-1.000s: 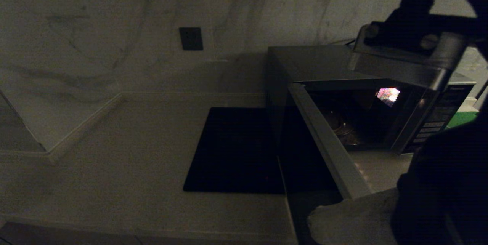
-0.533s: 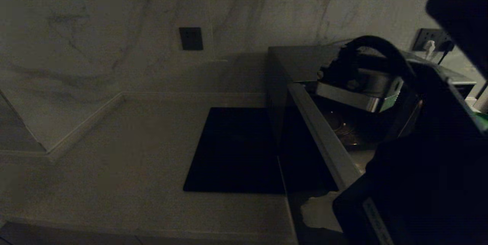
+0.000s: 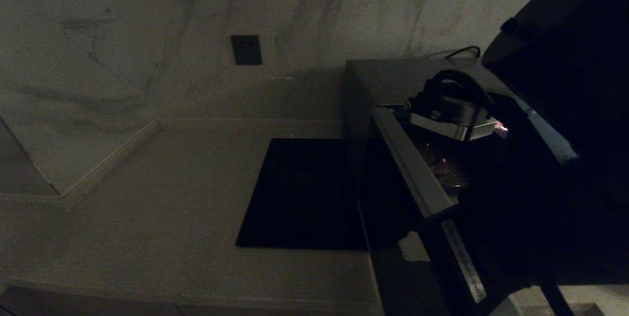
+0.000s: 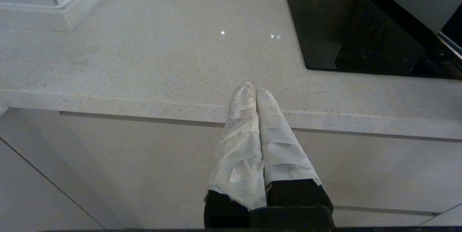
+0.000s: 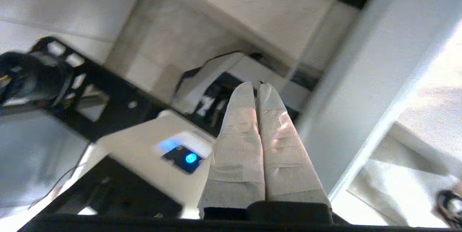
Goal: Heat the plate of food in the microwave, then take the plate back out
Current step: Close the microwave oven
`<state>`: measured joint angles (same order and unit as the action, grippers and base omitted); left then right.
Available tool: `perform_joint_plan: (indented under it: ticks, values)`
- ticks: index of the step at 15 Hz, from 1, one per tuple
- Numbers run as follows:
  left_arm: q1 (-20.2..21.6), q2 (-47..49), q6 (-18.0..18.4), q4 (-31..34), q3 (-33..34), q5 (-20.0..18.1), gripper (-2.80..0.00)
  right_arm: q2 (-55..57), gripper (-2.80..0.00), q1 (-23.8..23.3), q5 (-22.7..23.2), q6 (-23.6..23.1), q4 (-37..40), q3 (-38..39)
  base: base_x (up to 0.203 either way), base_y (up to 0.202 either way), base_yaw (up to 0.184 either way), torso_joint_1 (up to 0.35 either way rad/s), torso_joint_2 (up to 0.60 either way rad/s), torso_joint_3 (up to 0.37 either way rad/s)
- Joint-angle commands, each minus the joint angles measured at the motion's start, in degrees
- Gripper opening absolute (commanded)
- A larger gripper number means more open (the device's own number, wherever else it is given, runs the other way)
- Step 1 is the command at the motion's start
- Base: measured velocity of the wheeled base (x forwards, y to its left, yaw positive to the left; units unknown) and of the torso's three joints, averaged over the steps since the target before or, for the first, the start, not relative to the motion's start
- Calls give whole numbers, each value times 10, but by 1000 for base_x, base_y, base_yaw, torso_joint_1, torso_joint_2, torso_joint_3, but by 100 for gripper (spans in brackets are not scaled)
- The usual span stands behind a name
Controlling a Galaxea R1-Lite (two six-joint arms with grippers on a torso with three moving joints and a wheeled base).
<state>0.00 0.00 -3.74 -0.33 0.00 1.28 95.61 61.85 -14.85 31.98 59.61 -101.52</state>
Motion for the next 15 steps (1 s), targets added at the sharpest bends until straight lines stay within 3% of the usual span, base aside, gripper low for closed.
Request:
perform_joint_plan:
  ticks: [1,5,12,15]
  values:
    - [0,-1,0,0,0,0,-280,-3,-280,-11,-6,2,3,8,0,0,0,0,0,0]
    - [0,-1,0,0,0,0,-280,-15,-280,-40,-35,2,3,25,0,0,0,0,0,0]
    - [0,-1,0,0,0,0,-280,-57,-280,-92,-47,2,3,56,0,0,0,0,0,0]
    - [0,-1,0,0,0,0,-280,-73,-280,-136,-57,2,3,70,0,0,0,0,0,0]
